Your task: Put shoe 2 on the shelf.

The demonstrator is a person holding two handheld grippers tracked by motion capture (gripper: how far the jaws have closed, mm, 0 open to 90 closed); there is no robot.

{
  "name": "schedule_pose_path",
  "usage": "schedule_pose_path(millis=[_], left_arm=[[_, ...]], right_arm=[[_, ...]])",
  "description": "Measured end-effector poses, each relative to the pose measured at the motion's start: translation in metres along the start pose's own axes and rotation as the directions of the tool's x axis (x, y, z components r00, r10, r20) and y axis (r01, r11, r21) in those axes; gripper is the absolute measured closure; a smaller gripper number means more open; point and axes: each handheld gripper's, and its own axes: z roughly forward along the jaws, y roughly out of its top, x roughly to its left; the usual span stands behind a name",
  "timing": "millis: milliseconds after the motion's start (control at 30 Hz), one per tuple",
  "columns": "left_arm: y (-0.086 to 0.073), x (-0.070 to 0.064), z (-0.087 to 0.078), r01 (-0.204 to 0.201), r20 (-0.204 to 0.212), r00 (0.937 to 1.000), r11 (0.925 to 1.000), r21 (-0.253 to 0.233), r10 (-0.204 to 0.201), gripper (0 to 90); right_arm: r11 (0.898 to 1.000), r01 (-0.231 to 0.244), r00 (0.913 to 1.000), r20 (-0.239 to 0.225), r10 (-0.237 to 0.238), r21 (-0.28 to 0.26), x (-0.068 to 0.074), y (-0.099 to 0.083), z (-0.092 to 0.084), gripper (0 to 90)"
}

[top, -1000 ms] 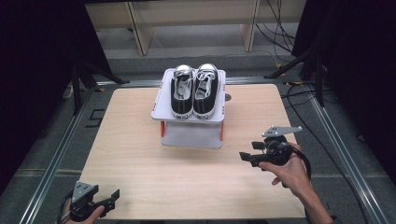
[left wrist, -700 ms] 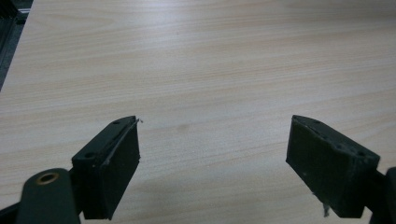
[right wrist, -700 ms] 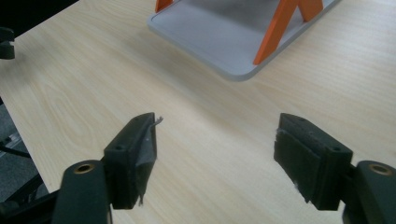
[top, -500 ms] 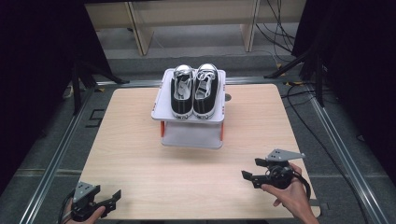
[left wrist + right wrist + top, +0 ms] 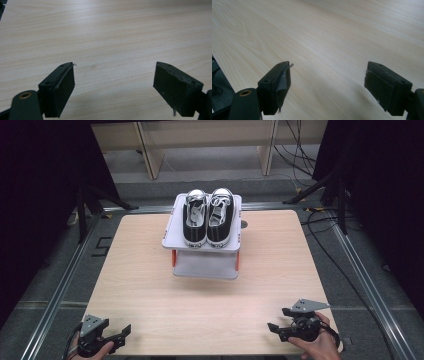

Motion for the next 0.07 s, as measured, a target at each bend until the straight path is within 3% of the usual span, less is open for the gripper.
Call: schedule_pose_path(millis=[33, 67], left_arm=[[-0.0004, -0.0011, -0.0003, 0.016, -0.005, 0.9999, 0.9999, 0.001, -0.016, 16.6], [-0.0001, 0.0, -0.0001, 0.001, 0.0, 1.0, 1.0, 0.001, -0.001, 16.6]], right_arm=[[1.0, 0.012, 0.9998, -0.015, -0.012, -0.005, -0.001, -0.0014, 0.0017, 21.0], [1.0, 0.021, 0.9997, -0.011, -0.021, 0.005, -0.001, -0.0023, 0.0015, 21.1]])
